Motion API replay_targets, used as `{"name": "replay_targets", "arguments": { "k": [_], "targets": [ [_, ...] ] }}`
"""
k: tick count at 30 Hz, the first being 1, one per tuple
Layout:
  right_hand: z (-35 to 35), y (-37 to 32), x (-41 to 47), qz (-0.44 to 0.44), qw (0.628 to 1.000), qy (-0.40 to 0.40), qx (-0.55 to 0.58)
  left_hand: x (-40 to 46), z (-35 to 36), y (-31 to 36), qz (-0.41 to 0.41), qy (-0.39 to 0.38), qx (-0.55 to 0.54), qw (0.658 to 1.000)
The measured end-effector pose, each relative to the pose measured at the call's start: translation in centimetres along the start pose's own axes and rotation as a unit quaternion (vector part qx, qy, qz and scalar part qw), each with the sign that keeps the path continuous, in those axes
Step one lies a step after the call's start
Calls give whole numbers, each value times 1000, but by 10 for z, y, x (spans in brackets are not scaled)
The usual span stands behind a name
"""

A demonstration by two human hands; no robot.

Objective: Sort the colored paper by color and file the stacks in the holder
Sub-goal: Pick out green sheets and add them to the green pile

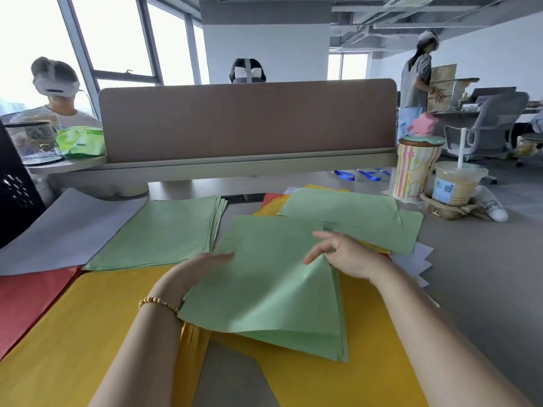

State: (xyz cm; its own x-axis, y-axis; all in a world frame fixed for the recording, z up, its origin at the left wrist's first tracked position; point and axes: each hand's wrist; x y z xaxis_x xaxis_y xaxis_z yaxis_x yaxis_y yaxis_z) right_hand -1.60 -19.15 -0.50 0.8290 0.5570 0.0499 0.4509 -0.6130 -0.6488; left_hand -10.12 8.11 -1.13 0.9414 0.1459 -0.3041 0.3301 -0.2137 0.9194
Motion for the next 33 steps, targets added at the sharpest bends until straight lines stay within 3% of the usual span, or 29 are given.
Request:
{"name": "replay_targets", "arguments": {
  "k": [2,6,13,17,21,23,25,30,33],
  "targets": [
    [10,12,5,22,1000,3,-10,-5,13,7,-10,-11,59,998],
    [11,25,7,73,992,95,-24,1,16,7,-4,55,121,991],
    [7,38,7,109,981,156,-35,-2,5,5,27,111,-113,987],
    [9,41,11,128,977,166,-42,-2,6,5,3,112,-152,982],
    [13,40,13,121,973,184,-77,3,13,6,-53,119,-59,990],
    [13,39,13,118,970,196,-87,5,11,10,-57,165,25,984],
    [13,39,16,117,964,209,-113,7,5,17,-41,198,37,979],
    [10,39,29,54,925,228,-298,10,2,34,25,175,-125,976],
    [8,50,42,62,916,213,-335,23,16,39,36,167,-169,971]
  ]
}}
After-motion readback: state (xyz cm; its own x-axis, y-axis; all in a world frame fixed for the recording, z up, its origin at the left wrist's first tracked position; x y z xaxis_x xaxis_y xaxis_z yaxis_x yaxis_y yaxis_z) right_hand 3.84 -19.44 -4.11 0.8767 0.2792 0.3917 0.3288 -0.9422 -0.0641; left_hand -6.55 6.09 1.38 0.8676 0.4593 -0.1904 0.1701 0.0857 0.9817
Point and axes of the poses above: each hand's wrist, its own x-axis towards the middle knuckle, its own z-axis out of the palm, y = z × x
